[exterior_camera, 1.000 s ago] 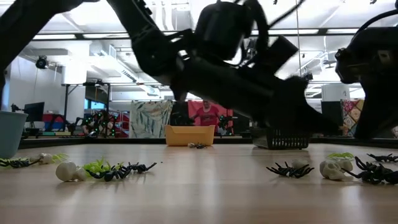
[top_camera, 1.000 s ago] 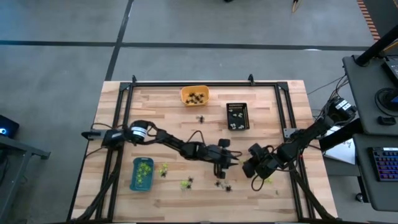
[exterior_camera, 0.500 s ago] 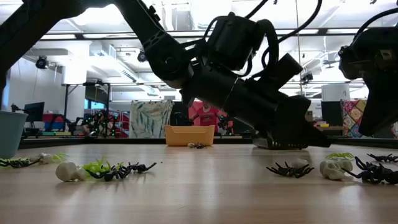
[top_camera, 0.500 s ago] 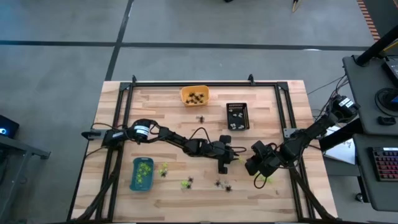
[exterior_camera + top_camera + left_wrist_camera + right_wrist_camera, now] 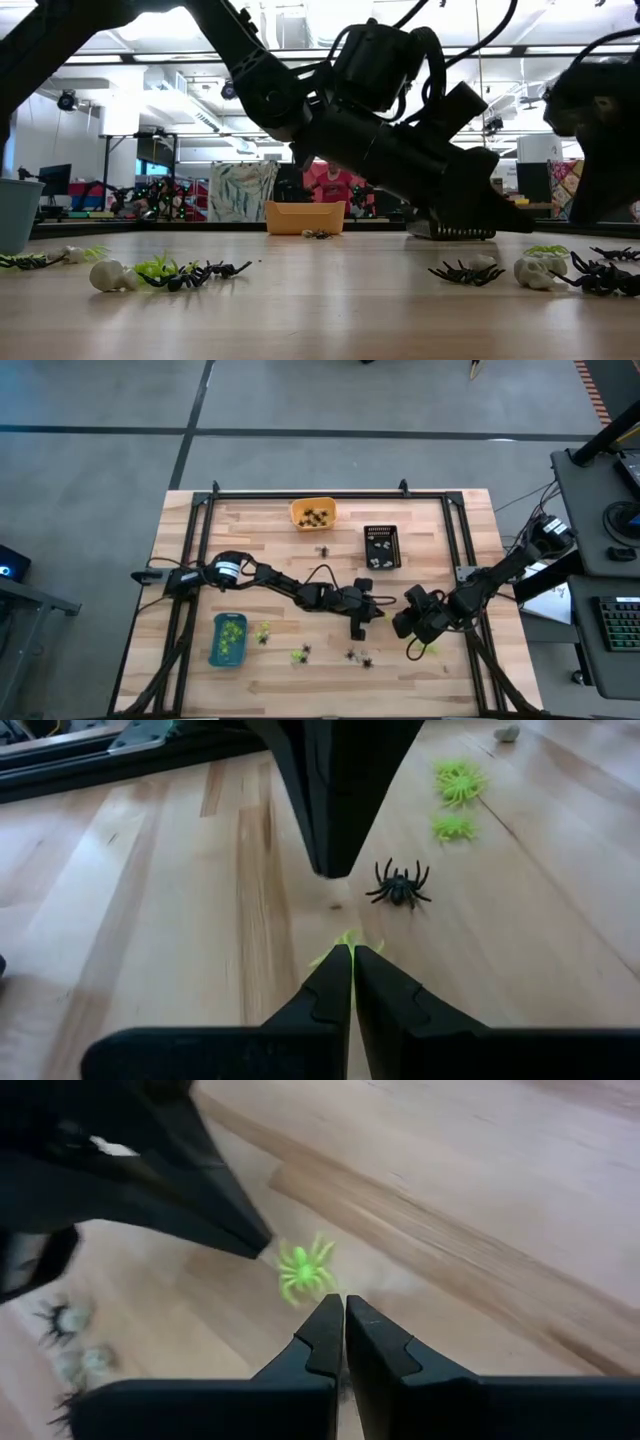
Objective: Sort Halloween decoration
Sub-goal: Put the green spider toy into the blue bin
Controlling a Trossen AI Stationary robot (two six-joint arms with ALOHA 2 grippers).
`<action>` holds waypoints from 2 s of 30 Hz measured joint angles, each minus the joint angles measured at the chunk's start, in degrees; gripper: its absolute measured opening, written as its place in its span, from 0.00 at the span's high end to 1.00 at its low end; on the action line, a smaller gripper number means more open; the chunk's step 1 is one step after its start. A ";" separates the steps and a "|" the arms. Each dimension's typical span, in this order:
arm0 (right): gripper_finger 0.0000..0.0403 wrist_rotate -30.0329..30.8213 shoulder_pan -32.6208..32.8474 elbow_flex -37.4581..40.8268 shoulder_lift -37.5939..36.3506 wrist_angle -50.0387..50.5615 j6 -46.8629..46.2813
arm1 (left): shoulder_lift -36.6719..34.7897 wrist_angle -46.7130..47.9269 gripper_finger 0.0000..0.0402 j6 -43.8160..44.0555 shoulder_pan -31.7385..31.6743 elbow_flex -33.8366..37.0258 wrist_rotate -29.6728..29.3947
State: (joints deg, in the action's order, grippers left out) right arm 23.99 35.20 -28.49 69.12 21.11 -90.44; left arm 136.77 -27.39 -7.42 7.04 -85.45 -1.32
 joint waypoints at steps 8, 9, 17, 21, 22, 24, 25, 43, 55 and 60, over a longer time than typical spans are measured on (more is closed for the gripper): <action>0.98 0.35 0.00 0.15 0.41 -0.64 0.58 | -0.02 1.79 1.00 -3.80 -1.17 0.00 2.74; 0.98 0.43 0.00 0.15 0.41 -0.65 0.86 | -0.02 2.16 1.00 -5.21 -1.21 0.00 4.45; 0.98 0.55 0.00 0.15 0.41 -0.67 0.95 | -0.06 2.93 1.00 -8.66 -1.47 0.00 8.08; 0.98 0.62 0.00 0.21 0.41 -1.01 -0.26 | 0.78 1.11 1.00 -7.80 -1.49 -0.87 8.00; 0.98 0.61 0.00 0.27 0.41 -1.44 -0.50 | 1.38 0.91 1.00 -7.22 -1.52 -1.61 8.01; 0.98 0.67 0.00 0.52 0.41 -3.25 -0.68 | 3.62 1.66 1.00 -5.94 -1.50 -3.82 8.06; 0.98 0.67 0.00 0.54 0.41 -3.90 -0.65 | 4.39 2.25 1.00 -5.52 -1.48 -4.91 8.18; 0.91 3.48 0.02 0.76 -9.23 5.80 -1.71 | 3.34 11.86 1.00 -3.89 -1.79 -8.50 9.29; 0.98 6.44 -8.79 0.62 -18.36 18.32 -0.02 | -7.92 11.69 1.00 -4.94 -1.85 -3.25 10.84; 0.98 4.52 -14.80 -2.80 -18.27 21.97 6.40 | -16.01 10.33 1.00 -4.94 -1.85 2.59 8.99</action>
State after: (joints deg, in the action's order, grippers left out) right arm 28.51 20.40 -31.29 50.85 43.08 -84.05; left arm 120.76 -17.06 -12.36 5.19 -82.86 7.67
